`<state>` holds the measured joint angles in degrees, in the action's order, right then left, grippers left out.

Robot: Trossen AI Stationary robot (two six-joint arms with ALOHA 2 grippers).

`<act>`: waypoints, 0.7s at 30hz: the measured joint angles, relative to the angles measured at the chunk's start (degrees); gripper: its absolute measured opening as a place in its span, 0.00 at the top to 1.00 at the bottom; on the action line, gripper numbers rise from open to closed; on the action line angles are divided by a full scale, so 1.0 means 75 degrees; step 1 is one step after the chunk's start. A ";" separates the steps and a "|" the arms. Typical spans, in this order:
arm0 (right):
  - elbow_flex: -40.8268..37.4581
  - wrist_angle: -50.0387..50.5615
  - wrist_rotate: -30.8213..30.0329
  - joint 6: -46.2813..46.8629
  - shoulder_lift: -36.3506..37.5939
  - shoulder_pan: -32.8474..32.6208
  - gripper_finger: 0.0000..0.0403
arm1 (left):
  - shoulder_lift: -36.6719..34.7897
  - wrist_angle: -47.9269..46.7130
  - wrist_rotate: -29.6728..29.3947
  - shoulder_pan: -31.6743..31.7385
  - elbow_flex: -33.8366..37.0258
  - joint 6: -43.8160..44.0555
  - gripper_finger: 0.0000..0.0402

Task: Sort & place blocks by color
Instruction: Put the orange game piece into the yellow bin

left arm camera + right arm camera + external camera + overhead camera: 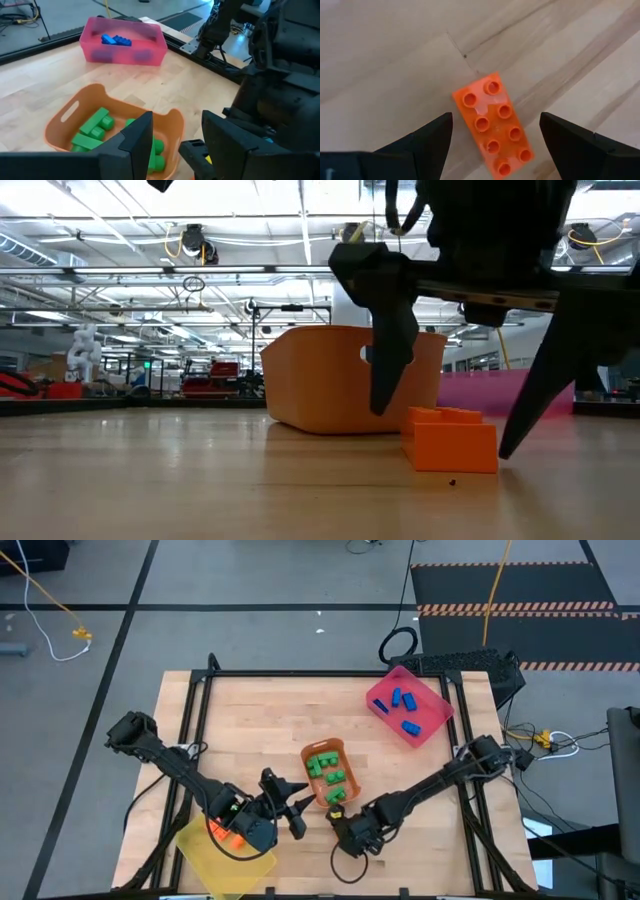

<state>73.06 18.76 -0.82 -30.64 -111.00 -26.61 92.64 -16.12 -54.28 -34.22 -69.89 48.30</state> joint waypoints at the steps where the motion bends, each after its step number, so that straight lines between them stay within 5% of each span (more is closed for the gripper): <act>1: 0.0000 -0.0025 0.0090 0.0051 -0.0033 0.0038 0.27 | 0.0000 -0.0003 0.0000 0.0007 0.0000 -0.0026 0.58; 8: -0.0259 -0.0021 0.0155 0.0204 -0.0036 0.0096 0.34 | 0.0000 0.0037 -0.0002 0.0015 0.0000 -0.0231 0.58; 17: -0.0353 0.0099 0.0176 0.0201 -0.0013 0.0064 0.67 | -0.0003 0.0067 -0.0003 0.0015 0.0000 -0.0225 0.58; 21: -0.0365 0.0157 0.0098 0.0250 0.0073 0.0028 0.67 | -0.0003 0.0105 0.0004 0.0015 0.0000 -0.0225 0.58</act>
<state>70.32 19.94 -0.09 -28.77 -110.45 -26.40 92.62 -15.33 -54.25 -34.11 -69.89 46.61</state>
